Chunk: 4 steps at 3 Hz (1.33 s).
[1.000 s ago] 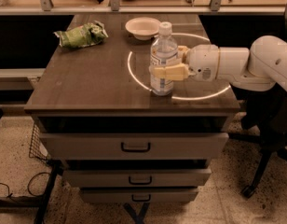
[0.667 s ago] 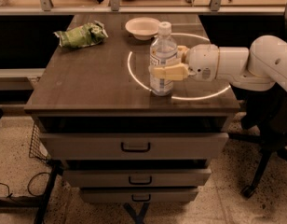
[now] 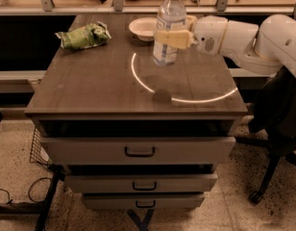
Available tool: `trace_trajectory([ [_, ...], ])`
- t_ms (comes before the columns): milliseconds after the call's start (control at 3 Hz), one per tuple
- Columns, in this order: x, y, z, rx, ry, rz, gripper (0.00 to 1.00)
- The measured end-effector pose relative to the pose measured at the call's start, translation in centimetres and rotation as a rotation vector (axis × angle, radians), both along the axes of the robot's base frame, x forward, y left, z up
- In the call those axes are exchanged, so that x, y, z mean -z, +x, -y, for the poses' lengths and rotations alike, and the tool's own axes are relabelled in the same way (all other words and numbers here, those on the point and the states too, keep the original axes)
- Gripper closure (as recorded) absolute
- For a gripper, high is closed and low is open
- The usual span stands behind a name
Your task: Place blue plastic bottle into paper bowl
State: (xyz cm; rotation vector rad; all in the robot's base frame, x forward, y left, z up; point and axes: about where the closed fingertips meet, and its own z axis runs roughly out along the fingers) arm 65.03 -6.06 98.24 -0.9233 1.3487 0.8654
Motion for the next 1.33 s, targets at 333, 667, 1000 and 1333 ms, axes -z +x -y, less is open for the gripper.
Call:
trace_trajectory([
  [333,-5.2,5.4,0.8,0.172,0.021,0.030,1.00],
  [667,-9.7,10.9,0.7,0.332,0.011,0.048,1.00],
  [1000,-11.3,16.4,-1.3,0.409,0.017,0.018,1.00],
  [1333,-10.3,22.5,-4.4,0.448,0.001,-0.052,1.00],
])
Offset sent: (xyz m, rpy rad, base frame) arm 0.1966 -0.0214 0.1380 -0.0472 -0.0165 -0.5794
